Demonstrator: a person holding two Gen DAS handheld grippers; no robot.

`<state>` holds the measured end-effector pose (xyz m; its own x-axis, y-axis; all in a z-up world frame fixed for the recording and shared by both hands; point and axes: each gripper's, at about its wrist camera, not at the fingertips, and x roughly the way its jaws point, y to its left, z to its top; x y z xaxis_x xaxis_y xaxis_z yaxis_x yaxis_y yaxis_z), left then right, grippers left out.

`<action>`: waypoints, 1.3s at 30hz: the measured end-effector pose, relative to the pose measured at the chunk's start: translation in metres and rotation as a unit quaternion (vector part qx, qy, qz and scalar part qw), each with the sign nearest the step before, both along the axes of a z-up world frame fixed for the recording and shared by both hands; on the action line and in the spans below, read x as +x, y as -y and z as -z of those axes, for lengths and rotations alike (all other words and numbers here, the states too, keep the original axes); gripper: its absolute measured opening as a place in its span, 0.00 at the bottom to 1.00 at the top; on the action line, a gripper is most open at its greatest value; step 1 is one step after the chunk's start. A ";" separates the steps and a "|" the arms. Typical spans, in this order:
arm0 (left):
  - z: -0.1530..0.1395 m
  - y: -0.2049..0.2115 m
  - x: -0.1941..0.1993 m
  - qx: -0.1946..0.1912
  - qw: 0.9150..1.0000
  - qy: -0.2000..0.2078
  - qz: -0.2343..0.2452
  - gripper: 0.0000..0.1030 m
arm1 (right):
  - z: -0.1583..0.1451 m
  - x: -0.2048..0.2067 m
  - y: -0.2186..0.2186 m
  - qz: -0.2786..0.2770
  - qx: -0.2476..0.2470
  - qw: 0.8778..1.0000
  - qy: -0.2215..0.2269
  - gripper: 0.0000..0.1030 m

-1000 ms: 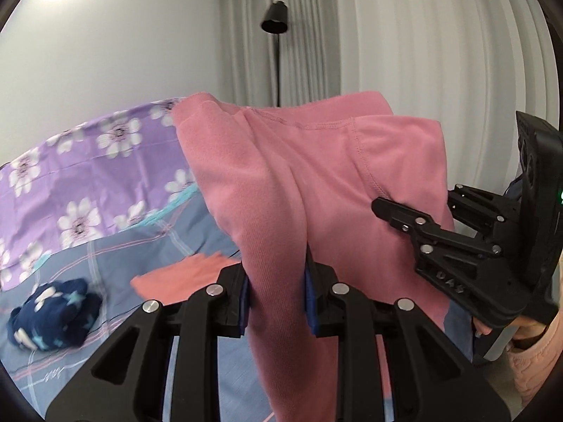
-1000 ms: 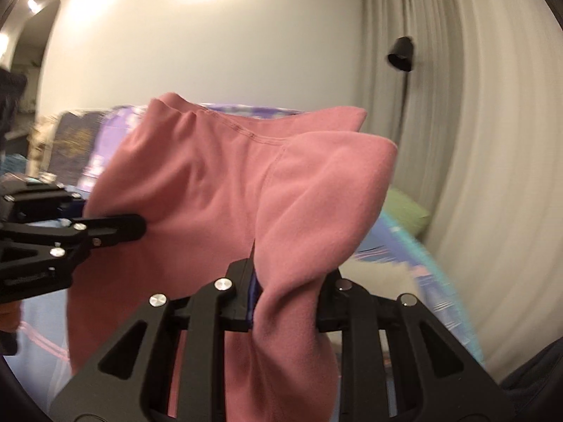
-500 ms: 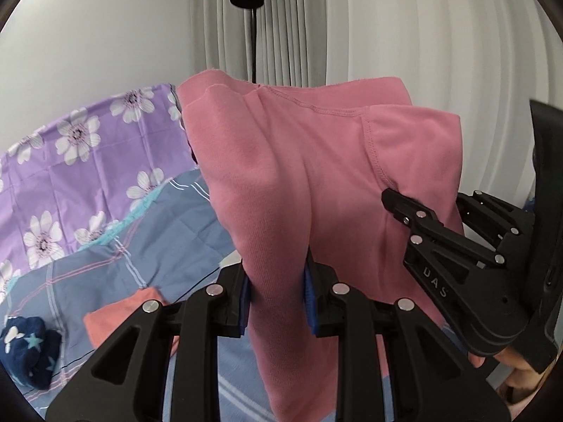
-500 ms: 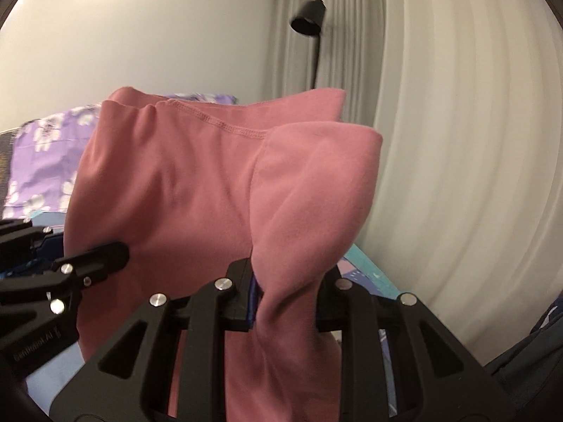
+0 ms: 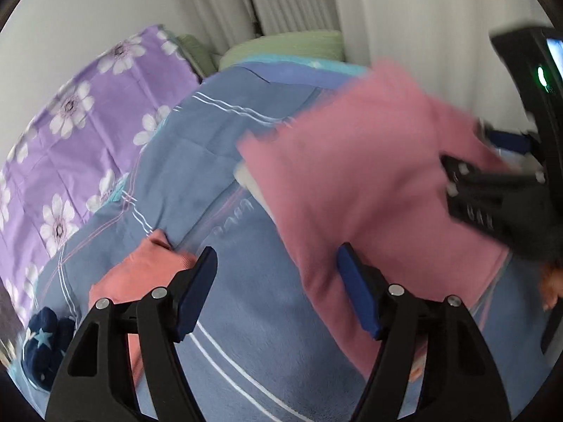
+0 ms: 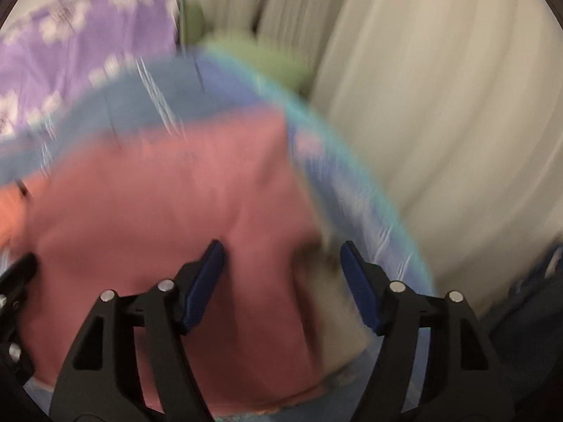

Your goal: Fold small clothes

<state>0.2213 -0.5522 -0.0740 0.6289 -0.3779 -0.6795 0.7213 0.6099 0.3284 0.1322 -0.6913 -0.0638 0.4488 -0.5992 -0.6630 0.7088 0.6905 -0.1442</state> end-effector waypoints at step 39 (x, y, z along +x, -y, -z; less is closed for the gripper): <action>-0.077 -0.234 -0.172 -0.146 0.985 0.071 -0.054 0.99 | -0.070 -0.188 -0.204 -0.140 0.059 0.979 0.134 0.98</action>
